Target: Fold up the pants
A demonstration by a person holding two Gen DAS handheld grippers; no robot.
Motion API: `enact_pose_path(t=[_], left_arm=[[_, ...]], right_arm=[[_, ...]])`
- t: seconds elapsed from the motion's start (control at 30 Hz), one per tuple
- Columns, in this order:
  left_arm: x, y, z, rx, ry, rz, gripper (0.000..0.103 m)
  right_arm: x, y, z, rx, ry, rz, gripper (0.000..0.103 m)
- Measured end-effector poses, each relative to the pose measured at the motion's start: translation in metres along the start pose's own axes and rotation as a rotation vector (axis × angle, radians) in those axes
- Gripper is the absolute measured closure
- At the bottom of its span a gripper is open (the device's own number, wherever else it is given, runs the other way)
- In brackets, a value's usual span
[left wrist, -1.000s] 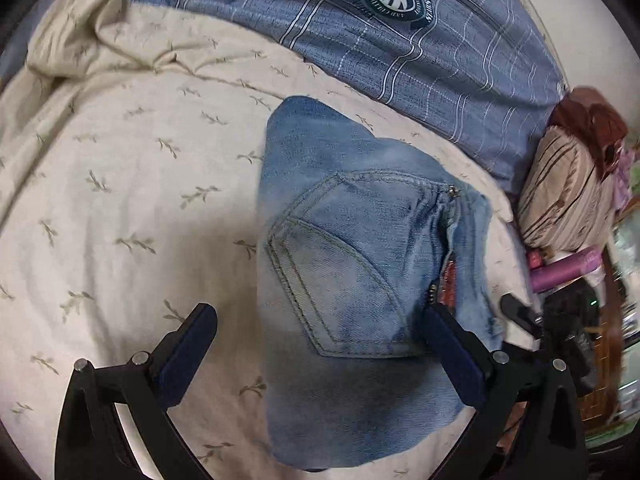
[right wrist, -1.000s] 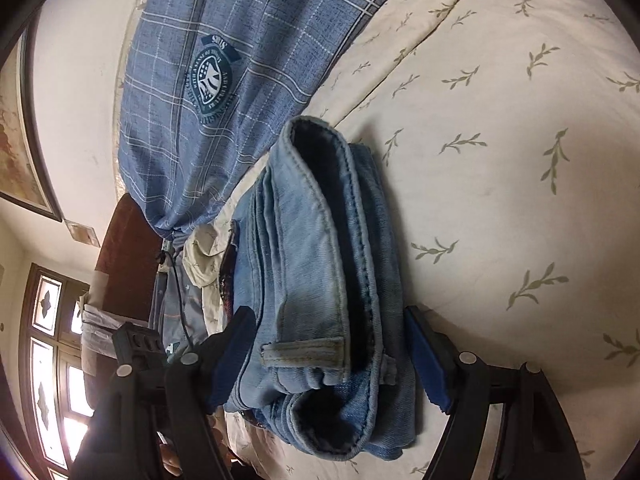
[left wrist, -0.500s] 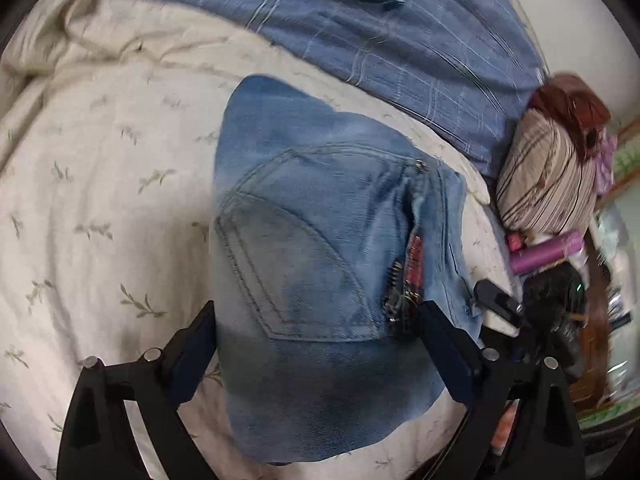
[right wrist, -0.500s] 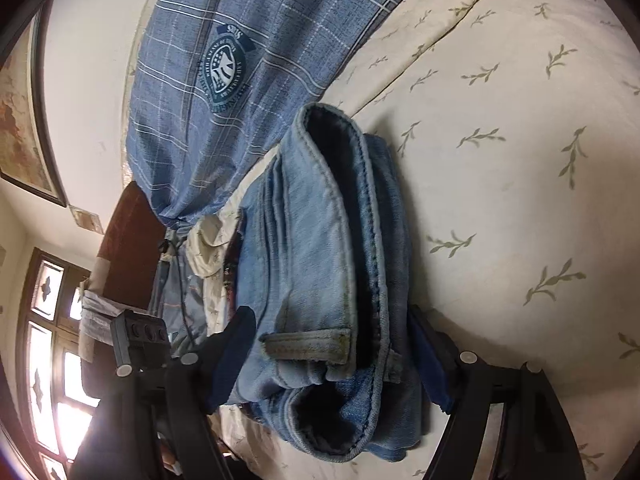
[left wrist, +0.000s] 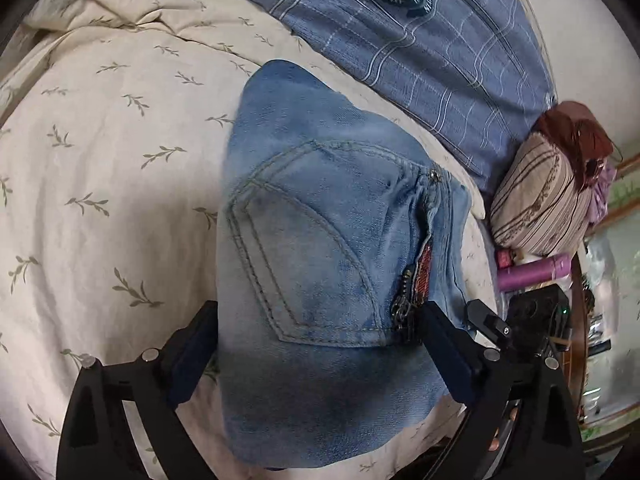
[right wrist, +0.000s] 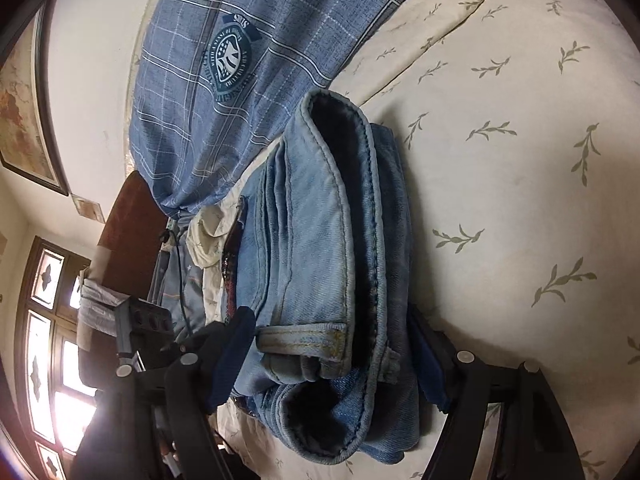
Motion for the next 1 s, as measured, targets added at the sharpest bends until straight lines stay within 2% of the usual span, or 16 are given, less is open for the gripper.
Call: enact_pose_path(t=[0.1, 0.37, 0.43, 0.57, 0.67, 0.7, 0.83, 1.0], left_arm=[[-0.004, -0.001, -0.002, 0.023, 0.036, -0.012, 0.006], [-0.006, 0.0, -0.007, 0.039, 0.051, -0.048, 0.006], [-0.007, 0.001, -0.011, 0.044, 0.065, -0.057, 0.006], [-0.012, 0.006, -0.026, 0.082, 0.139, -0.083, 0.007], [-0.016, 0.007, -0.037, 0.112, 0.184, -0.107, 0.012], [-0.018, 0.007, -0.04, 0.121, 0.205, -0.114, 0.018], [-0.023, 0.009, -0.052, 0.16, 0.268, -0.143, 0.018], [-0.023, 0.008, -0.057, 0.16, 0.289, -0.165, 0.023]], right_arm=[[0.0, 0.001, 0.0, -0.008, -0.013, 0.005, 0.026], [0.0, 0.005, 0.006, -0.061, -0.051, 0.009, 0.026], [-0.001, 0.006, 0.008, -0.081, -0.06, 0.005, 0.028], [-0.003, 0.006, 0.013, -0.136, -0.111, 0.012, 0.039], [-0.004, 0.006, 0.015, -0.161, -0.143, 0.007, 0.043], [-0.004, 0.006, 0.015, -0.163, -0.149, 0.004, 0.043], [-0.003, 0.007, 0.015, -0.16, -0.157, -0.006, 0.044], [-0.003, 0.008, 0.018, -0.157, -0.169, -0.011, 0.045]])
Point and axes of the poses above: each gripper's, at about its wrist camera, not at the fingertips, and y roughly the way its jaws point, z to its left, x to its top, the point moved 5 cm from there along y, roughly the way its jaws point, and after that the axes turned 15 degrees about -y, right-handed, at the moved point
